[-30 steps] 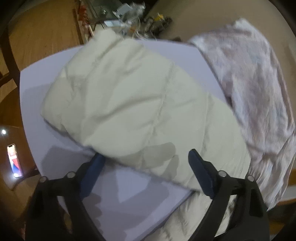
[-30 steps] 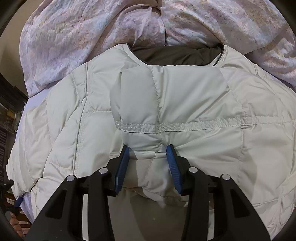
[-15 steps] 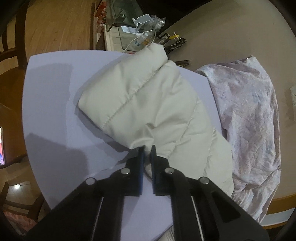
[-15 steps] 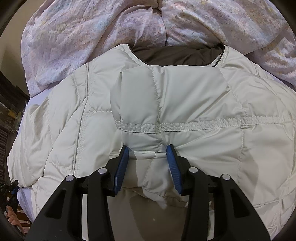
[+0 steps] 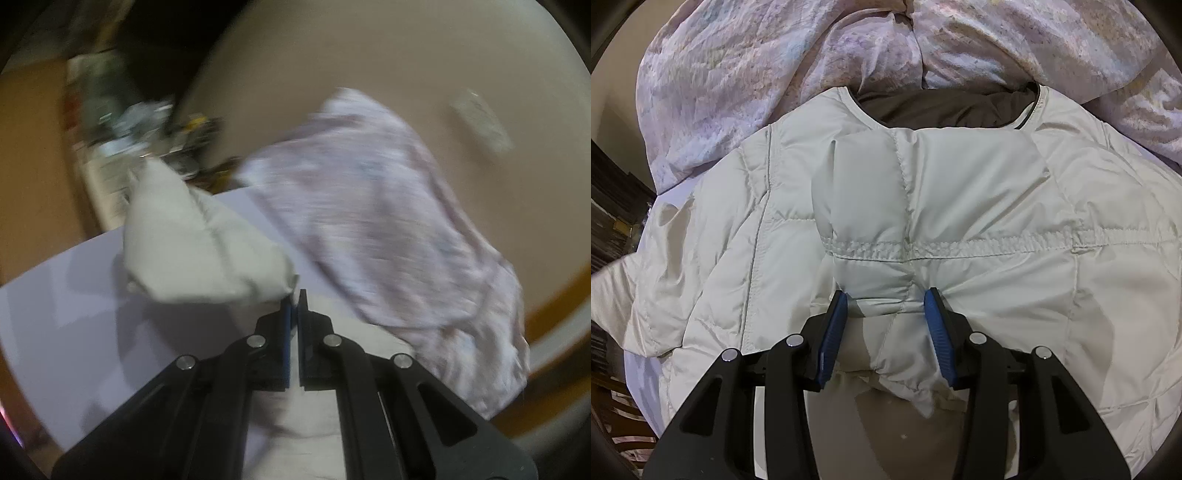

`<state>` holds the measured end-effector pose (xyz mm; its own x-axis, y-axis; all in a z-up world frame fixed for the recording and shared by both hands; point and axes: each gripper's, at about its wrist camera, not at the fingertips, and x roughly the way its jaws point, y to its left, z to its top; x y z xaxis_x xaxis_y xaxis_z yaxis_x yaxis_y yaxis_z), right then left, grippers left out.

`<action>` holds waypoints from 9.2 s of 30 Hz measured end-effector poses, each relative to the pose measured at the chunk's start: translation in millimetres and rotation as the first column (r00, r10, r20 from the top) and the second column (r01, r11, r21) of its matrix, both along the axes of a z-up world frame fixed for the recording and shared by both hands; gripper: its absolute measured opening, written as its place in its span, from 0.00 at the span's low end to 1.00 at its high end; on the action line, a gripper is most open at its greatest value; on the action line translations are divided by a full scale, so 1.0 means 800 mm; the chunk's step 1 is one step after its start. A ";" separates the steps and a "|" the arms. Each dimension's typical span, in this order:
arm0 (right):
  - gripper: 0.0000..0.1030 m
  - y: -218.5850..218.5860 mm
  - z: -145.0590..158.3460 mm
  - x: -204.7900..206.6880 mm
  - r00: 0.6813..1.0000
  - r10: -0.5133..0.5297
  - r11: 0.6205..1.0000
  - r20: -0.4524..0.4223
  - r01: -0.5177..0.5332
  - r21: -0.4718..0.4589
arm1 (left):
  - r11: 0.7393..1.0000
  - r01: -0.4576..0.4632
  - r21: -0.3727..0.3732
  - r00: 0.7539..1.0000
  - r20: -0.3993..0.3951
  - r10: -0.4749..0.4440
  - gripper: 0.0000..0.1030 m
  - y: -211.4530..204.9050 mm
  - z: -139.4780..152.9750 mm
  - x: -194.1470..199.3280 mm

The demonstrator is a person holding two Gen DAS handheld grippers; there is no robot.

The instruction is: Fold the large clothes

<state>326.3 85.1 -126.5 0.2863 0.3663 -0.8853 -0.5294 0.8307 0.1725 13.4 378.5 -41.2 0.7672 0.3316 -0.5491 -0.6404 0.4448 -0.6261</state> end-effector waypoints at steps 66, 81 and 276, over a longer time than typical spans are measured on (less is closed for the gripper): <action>0.27 -0.063 -0.007 0.018 0.999 0.038 0.999 0.001 -0.038 -0.004 | 0.856 0.514 -0.044 0.723 -0.514 -0.461 0.72 -0.175 -0.104 0.131; 0.75 -0.291 0.043 0.040 0.961 -0.140 0.951 -0.239 0.198 0.238 | 0.888 0.435 -0.147 0.740 -0.504 -0.446 0.78 -0.120 -0.120 0.045; 0.59 -0.173 -0.012 0.219 0.884 -0.356 0.929 0.304 0.370 0.013 | 0.897 0.402 0.183 0.793 -0.559 -0.242 0.97 -0.097 -0.165 0.443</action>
